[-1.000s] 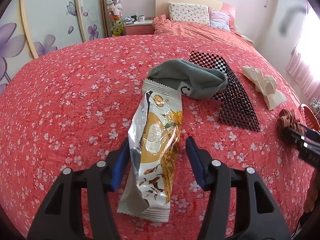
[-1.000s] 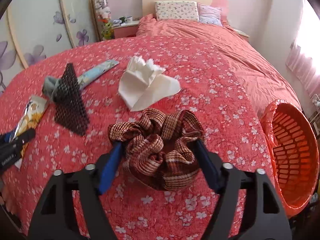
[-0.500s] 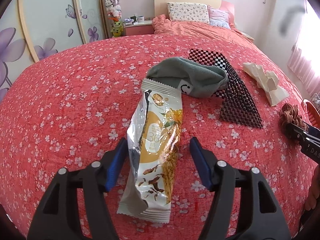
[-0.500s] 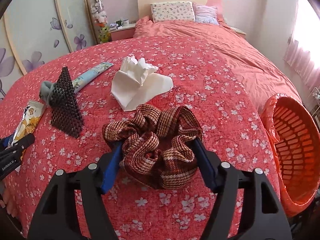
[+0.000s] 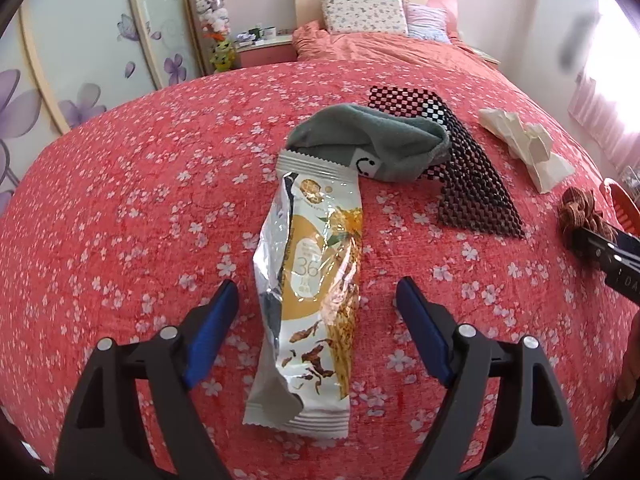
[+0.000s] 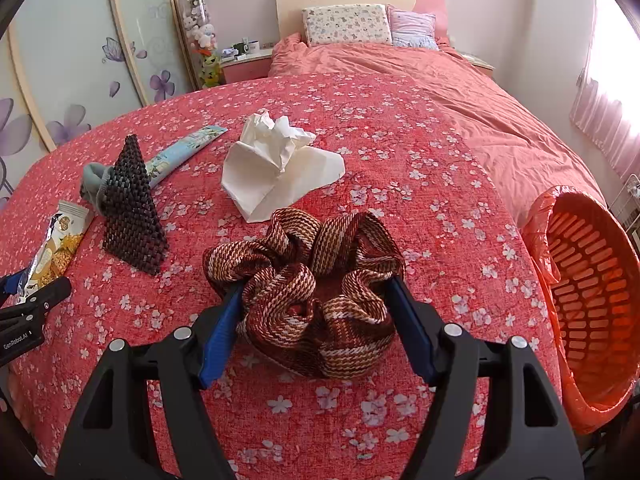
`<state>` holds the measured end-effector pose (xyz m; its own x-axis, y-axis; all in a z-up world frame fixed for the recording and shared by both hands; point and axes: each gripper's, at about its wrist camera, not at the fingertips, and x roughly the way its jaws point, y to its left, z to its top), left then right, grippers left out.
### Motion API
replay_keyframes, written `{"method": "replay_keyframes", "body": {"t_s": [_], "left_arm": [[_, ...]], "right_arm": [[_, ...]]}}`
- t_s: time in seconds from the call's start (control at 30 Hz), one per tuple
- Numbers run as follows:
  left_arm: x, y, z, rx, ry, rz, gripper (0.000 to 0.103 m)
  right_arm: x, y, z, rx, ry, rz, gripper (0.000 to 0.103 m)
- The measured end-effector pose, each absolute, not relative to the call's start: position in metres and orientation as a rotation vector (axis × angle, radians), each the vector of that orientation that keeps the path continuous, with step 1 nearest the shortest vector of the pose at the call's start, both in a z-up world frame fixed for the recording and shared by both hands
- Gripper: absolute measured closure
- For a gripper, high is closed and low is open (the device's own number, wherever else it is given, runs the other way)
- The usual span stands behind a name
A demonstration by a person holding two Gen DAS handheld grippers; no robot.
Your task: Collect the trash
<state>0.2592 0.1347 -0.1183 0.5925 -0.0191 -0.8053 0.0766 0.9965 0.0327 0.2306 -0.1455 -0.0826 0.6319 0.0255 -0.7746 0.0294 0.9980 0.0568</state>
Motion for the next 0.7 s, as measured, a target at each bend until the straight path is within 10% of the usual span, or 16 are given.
{"method": "replay_keyframes", "body": {"t_s": [0.13,0.7], "left_arm": [[0.259,0.137,-0.122,0.075,0.935,-0.046,0.004],[0.264,0.147,-0.123,0.025,0.954,-0.038,0.003]], "right_arm": [[0.231,-0.145,-0.082,0.066,0.887,-0.002,0.032],[0.230,-0.156,-0.083,0.094,0.900,-0.006,0.023]]}}
